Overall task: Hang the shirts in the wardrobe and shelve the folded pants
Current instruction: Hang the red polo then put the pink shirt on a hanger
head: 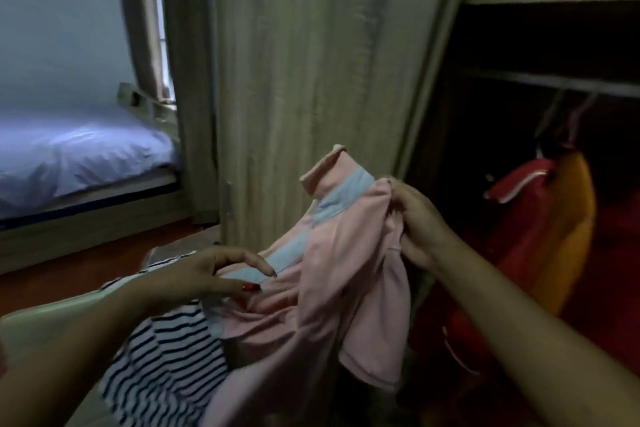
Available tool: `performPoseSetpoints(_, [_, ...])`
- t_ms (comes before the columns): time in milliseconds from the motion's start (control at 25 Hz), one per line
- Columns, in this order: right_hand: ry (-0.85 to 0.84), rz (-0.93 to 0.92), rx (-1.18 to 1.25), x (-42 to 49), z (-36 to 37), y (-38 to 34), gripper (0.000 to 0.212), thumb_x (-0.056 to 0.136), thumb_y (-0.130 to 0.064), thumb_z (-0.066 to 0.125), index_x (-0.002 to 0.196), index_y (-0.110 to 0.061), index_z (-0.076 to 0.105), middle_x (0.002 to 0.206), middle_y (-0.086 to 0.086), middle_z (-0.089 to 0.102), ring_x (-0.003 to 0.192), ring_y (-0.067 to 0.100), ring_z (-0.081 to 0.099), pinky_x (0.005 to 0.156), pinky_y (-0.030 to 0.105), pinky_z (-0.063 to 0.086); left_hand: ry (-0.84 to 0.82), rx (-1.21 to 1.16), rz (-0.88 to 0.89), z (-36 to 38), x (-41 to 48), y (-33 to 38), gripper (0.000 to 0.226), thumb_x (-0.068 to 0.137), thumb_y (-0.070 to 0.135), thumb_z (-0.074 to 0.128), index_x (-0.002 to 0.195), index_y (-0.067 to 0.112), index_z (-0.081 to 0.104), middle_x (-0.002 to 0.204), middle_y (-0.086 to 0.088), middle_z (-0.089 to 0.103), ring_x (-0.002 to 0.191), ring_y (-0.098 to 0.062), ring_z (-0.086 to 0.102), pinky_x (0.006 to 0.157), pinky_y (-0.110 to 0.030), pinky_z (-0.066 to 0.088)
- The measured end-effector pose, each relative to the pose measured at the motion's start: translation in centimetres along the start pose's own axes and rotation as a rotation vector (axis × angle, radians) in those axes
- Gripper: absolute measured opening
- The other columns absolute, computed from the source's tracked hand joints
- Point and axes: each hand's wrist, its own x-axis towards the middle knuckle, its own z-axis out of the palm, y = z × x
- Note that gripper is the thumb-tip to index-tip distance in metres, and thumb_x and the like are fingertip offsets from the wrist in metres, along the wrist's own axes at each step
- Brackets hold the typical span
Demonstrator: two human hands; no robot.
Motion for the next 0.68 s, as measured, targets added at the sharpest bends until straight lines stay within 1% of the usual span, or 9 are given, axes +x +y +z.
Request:
performPoseSetpoints(120, [0.176,-0.06,0.035,-4.2,-5.6,-3.9,0.034,0.081,-0.001,0.036,0.057,-0.016,0.053,0.055,0.001,0.047,0.054,0.014,0.045,0.053,0.025,0.038,-0.042,0.108,0.155,3.1,4.0,3.2,0.017,0.084,0.009,0.066,0.098,0.018,0.071,0.111,0.004,0.069,0.108,-0.008,0.063,0.093,-0.021,0.048])
performPoseSetpoints(160, [0.212,-0.054,0.053,-5.5,-7.0,-4.9,0.037,0.081,0.0,0.033,0.054,-0.017,0.052,0.053,0.0,0.046,0.052,0.012,0.045,0.051,0.023,0.039,-0.057,0.128,0.208,4.0,5.2,4.1,0.015,0.085,0.008,0.064,0.094,0.018,0.071,0.104,0.003,0.071,0.101,-0.009,0.065,0.089,-0.02,0.049])
performPoseSetpoints(240, [0.299,-0.028,0.121,-8.3,-9.4,-6.6,0.04,0.081,0.0,0.035,0.05,-0.016,0.053,0.048,0.0,0.05,0.047,0.011,0.05,0.047,0.02,0.045,-0.081,0.162,0.285,6.2,7.4,6.2,0.023,0.089,0.002,0.057,0.088,0.02,0.071,0.092,0.004,0.071,0.088,-0.006,0.066,0.081,-0.017,0.05])
performPoseSetpoints(360, [0.433,-0.039,0.227,-12.1,-12.9,-7.9,0.018,0.067,-0.005,0.055,0.05,-0.012,0.053,0.049,0.005,0.056,0.043,0.015,0.057,0.044,0.018,0.049,-0.031,0.115,0.376,9.9,10.0,9.8,0.033,0.092,-0.006,0.047,0.085,0.014,0.073,0.093,0.0,0.072,0.089,-0.005,0.067,0.079,-0.014,0.051])
performPoseSetpoints(400, [0.512,-0.043,0.199,-13.2,-14.4,-8.0,0.018,0.068,-0.004,0.055,0.052,-0.012,0.057,0.053,0.007,0.059,0.047,0.015,0.06,0.047,0.019,0.051,-0.026,0.051,0.392,11.0,10.6,11.1,0.034,0.092,-0.006,0.046,0.084,0.012,0.073,0.092,0.0,0.073,0.089,-0.005,0.067,0.079,-0.014,0.051])
performPoseSetpoints(480, [0.689,0.019,-0.01,-15.0,-17.5,-7.5,0.031,0.081,0.001,0.045,0.061,-0.014,0.063,0.062,0.007,0.063,0.056,0.016,0.062,0.054,0.022,0.052,-0.06,-0.101,0.414,13.1,11.7,13.3,0.031,0.092,-0.003,0.045,0.087,0.013,0.071,0.091,0.0,0.073,0.088,-0.008,0.067,0.076,-0.018,0.054])
performPoseSetpoints(560, [0.768,0.111,-0.405,-16.6,-19.5,-6.4,0.029,0.082,0.003,0.044,0.068,-0.015,0.063,0.07,0.007,0.061,0.067,0.018,0.057,0.06,0.025,0.045,-0.094,-0.233,0.402,15.2,12.8,15.5,0.029,0.094,-0.003,0.043,0.09,0.01,0.068,0.092,-0.003,0.071,0.085,-0.013,0.067,0.069,-0.021,0.056])
performPoseSetpoints(600, [0.791,0.137,-0.578,-17.2,-20.0,-5.8,0.027,0.082,0.005,0.044,0.074,-0.014,0.063,0.075,0.007,0.061,0.072,0.019,0.056,0.063,0.024,0.044,-0.108,-0.292,0.388,16.4,13.2,16.6,0.028,0.094,-0.005,0.042,0.091,0.008,0.066,0.09,-0.002,0.071,0.082,-0.013,0.068,0.066,-0.021,0.056])
performPoseSetpoints(680, [0.846,0.072,-0.793,-18.1,-19.7,-4.8,0.021,0.084,0.005,0.047,0.085,-0.011,0.06,0.088,0.009,0.062,0.081,0.018,0.056,0.064,0.011,0.041,-0.134,-0.385,0.365,19.1,14.0,18.7,0.026,0.092,-0.008,0.042,0.092,0.006,0.063,0.085,0.001,0.072,0.074,-0.009,0.069,0.061,-0.019,0.055])
